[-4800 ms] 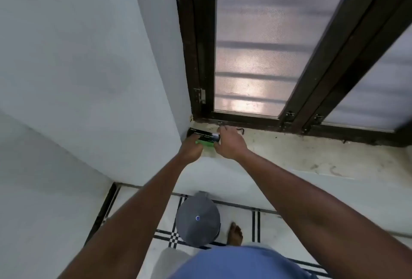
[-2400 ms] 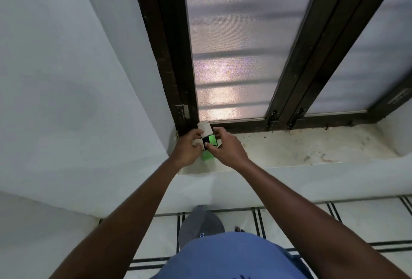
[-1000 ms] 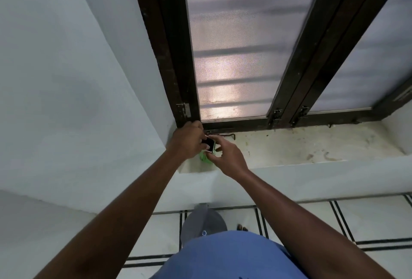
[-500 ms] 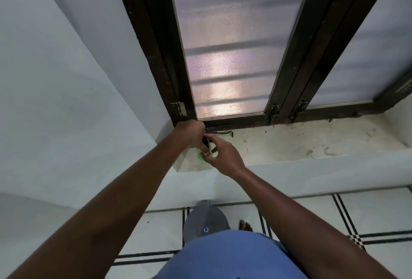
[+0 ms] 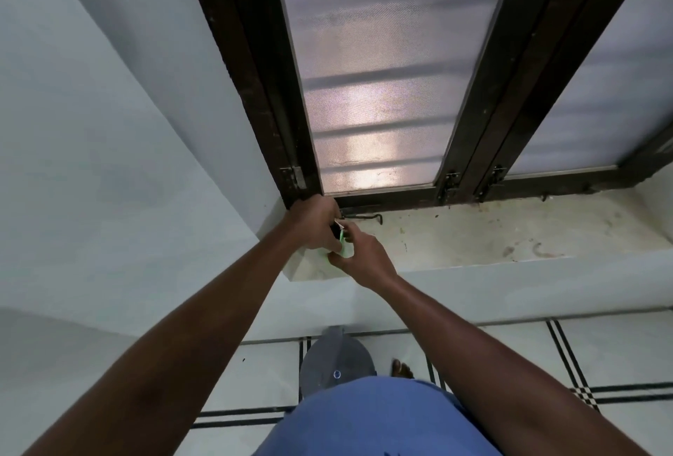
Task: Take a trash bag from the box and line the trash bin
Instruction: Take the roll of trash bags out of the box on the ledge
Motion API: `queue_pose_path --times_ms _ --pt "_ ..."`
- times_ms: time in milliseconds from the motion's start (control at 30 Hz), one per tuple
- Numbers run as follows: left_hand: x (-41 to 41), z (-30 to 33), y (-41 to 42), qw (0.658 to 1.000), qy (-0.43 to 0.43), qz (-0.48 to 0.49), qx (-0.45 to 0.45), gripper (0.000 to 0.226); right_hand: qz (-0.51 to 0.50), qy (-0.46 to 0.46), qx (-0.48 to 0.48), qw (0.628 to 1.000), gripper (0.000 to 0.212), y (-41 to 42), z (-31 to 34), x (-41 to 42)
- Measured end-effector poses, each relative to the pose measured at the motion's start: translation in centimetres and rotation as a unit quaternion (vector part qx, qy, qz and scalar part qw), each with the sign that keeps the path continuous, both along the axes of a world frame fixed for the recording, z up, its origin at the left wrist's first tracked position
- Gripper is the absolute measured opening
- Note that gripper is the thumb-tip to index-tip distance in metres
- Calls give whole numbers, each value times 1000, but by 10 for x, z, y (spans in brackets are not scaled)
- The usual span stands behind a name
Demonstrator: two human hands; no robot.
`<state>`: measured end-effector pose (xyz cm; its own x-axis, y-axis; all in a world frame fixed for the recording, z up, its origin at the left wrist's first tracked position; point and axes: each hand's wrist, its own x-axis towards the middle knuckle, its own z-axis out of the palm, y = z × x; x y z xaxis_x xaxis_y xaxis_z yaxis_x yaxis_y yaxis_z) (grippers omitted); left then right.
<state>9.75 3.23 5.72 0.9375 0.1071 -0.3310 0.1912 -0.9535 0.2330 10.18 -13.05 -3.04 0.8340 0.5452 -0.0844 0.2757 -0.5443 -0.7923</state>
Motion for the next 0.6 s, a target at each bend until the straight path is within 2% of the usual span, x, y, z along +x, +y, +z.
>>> queue_pose_path --times_ms 167,267,367,433,533,600 --pt "-6 18 6 997 -53 15 -52 82 -8 0 9 1000 65 4 5 4" --pt "-10 33 10 989 -73 51 -117 83 -10 -15 -22 1000 63 -1 2 12" --pt "-12 51 14 969 -106 110 -194 84 -12 -27 -71 997 78 -12 2 22" --pt "-11 63 17 954 -152 135 -220 77 -17 -54 -117 992 80 -19 0 28" --pt "-11 82 13 939 -197 142 -242 37 3 -99 -192 976 75 -22 -4 36" --pt "-12 91 12 929 -215 149 -260 18 17 -106 -201 974 78 -16 -3 35"
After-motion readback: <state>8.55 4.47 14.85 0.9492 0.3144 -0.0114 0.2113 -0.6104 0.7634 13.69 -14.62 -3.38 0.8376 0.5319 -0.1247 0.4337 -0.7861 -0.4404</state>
